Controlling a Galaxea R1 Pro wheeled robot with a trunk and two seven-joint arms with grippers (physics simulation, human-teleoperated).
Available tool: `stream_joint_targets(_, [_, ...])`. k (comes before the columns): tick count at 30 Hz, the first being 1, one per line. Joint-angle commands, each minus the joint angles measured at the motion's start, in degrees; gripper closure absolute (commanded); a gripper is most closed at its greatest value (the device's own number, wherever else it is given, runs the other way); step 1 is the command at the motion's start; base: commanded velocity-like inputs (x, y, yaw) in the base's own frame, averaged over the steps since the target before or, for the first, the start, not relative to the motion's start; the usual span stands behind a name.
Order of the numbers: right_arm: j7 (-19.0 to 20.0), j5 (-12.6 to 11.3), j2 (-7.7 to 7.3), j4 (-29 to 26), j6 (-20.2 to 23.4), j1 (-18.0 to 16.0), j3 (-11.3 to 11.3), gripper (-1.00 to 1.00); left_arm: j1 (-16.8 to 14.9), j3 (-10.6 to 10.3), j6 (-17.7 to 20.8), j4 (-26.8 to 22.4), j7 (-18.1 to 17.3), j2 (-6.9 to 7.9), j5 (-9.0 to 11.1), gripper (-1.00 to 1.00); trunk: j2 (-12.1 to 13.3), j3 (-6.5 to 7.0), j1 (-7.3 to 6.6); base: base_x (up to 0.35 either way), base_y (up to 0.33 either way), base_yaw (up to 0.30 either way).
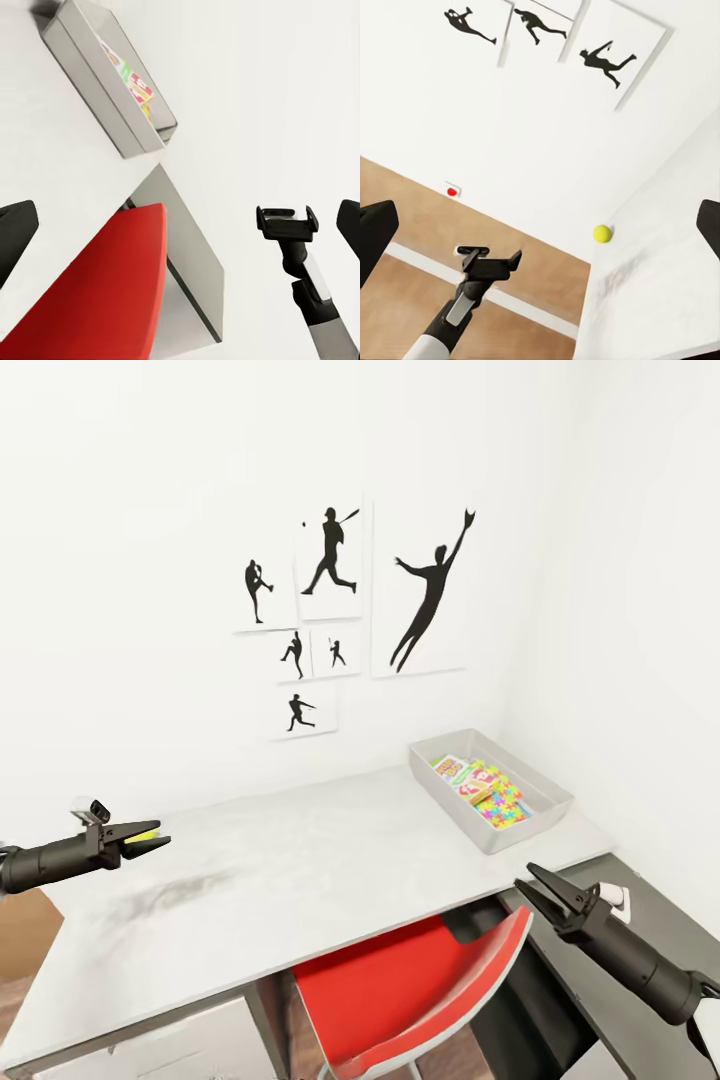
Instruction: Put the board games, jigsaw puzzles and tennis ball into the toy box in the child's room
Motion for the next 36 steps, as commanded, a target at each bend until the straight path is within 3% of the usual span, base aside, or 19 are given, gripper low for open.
stream_joint_targets(1, [0.16,0.04,0.0,-0.01,0.26,-0.04,-0.07,-1.0,-0.07,-0.04,0.59,0.02,-0.21,0.0,-0.01,-1.0,-0.13,-0.09,0.03,-0.043,0.0,0.253])
stream_joint_targets(25, [0.07,0.04,0.0,-0.01,0.17,-0.04,0.04,-1.0,-0.07,-0.04,0.62,0.02,-0.21,0.0,-0.04,-1.0,-0.13,1.06,0.03,-0.16,0.102,0.264])
stream_joint_targets(36, [-0.07,0.32,0.0,0.04,0.01,-0.04,3.14,-1.0,-0.07,-0.01,0.63,0.02,-0.21,0.04,-0.08,-1.0,-0.13,1.6,0.03,-0.142,0.251,0.264])
